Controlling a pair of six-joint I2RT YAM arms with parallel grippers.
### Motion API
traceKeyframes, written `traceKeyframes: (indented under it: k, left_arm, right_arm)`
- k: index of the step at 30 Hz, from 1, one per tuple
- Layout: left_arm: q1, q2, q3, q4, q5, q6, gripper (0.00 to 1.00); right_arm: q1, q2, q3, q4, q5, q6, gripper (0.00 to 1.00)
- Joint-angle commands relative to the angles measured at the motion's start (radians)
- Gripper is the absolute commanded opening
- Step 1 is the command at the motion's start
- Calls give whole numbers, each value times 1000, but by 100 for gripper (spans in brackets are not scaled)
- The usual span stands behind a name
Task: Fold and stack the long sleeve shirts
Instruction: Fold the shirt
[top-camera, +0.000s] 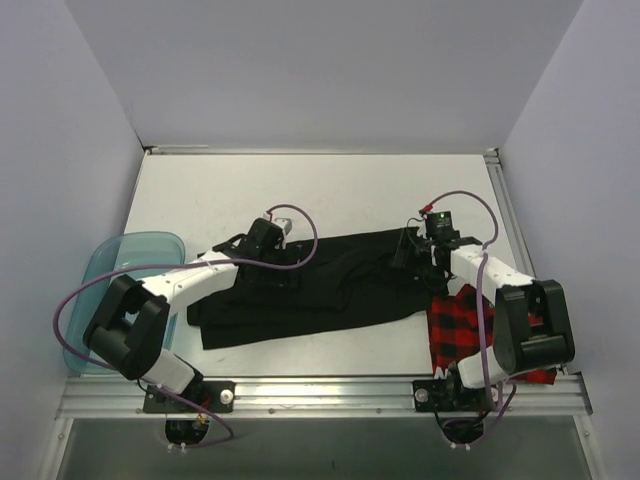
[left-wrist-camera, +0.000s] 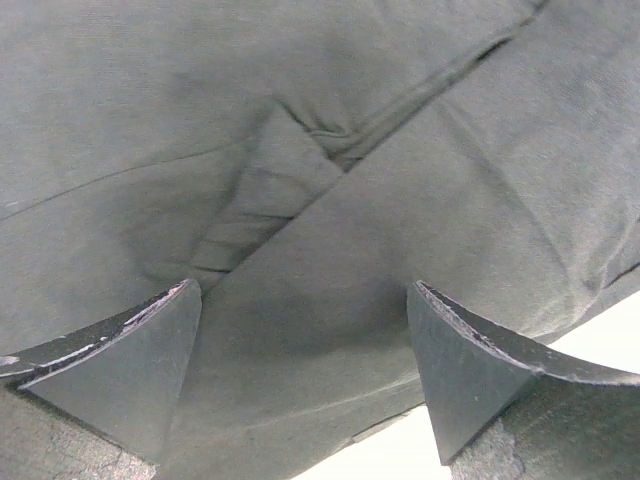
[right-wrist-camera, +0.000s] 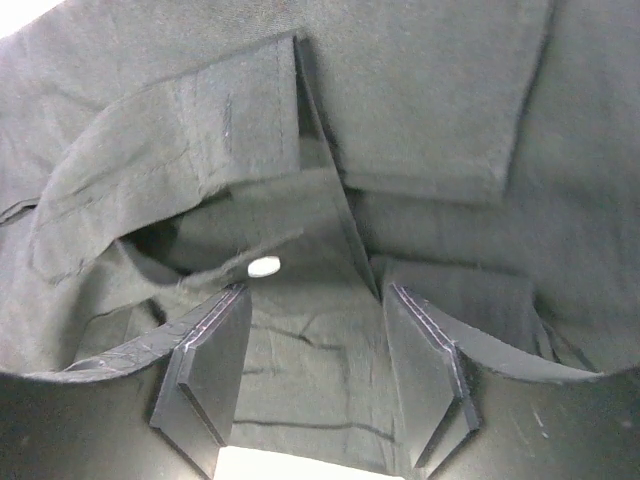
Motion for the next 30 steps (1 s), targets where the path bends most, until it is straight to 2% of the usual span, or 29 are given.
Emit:
traceKeyframes:
  k: [1, 4, 10, 13, 14, 17, 30]
  left_arm:
    - [-21, 16, 28, 60, 25, 6, 93]
    - [-31, 31, 25, 63, 23, 4, 93]
    - [-38, 42, 16, 64, 23, 4, 91]
    - [-38, 39, 11, 63, 16, 6, 90]
    - [-38, 33, 2, 63, 1, 6, 90]
    - [-37, 28, -6, 64, -15, 1, 90]
    - [-28, -38, -36, 47, -102, -37, 91]
  right_arm:
    - [-1, 51, 43, 42, -38, -26, 55]
    - [-1, 85, 52, 53, -52, -37, 52]
    - [1, 101, 53, 71, -99, -66, 40]
    - [1, 98, 55, 70, -111, -74, 22]
    - [2, 81, 58, 63, -113, -83, 4]
    - [2, 69, 67, 47, -99, -98, 0]
    - [-7, -33, 168, -104, 137, -138, 0]
